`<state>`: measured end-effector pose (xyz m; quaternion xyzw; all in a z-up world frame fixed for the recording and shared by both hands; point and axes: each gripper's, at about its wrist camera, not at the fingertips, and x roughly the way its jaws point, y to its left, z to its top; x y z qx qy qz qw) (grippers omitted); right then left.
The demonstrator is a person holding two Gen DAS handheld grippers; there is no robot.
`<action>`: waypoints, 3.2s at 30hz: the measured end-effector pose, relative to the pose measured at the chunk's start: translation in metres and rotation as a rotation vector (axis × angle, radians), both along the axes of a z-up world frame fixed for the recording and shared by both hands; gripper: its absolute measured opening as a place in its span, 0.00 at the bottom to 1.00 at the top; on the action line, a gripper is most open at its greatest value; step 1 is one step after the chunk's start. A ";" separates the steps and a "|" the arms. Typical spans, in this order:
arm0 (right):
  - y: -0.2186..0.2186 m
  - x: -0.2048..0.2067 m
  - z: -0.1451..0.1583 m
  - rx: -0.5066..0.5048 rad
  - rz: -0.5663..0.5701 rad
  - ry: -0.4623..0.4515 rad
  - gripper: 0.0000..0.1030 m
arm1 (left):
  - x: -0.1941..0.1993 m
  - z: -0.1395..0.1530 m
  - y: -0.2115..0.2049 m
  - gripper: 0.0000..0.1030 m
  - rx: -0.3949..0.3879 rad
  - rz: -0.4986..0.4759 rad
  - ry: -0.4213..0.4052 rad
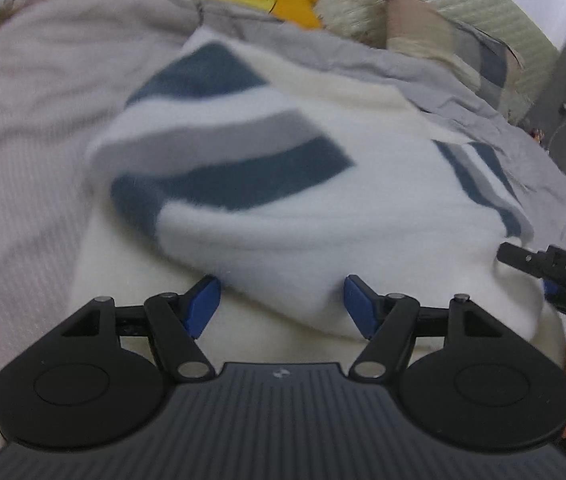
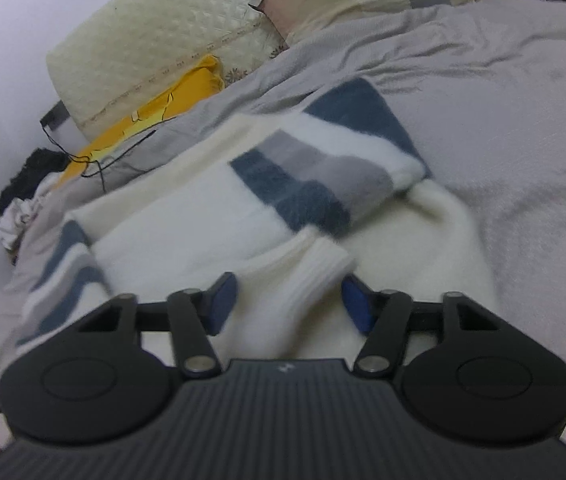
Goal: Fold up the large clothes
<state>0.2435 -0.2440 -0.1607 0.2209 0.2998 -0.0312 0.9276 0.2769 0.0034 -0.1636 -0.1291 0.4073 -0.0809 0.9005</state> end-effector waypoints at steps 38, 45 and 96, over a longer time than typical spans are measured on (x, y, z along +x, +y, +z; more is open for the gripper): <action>0.170 -0.193 0.057 -0.400 0.828 0.018 0.15 | -0.107 0.030 0.068 0.70 -0.476 0.119 0.133; 0.128 -0.184 0.078 -0.170 0.715 -0.046 0.65 | -0.105 0.024 0.054 0.70 -0.478 0.061 0.144; 0.088 -0.109 0.051 0.174 0.435 0.073 0.08 | -0.090 0.029 0.057 0.10 -0.692 0.016 -0.027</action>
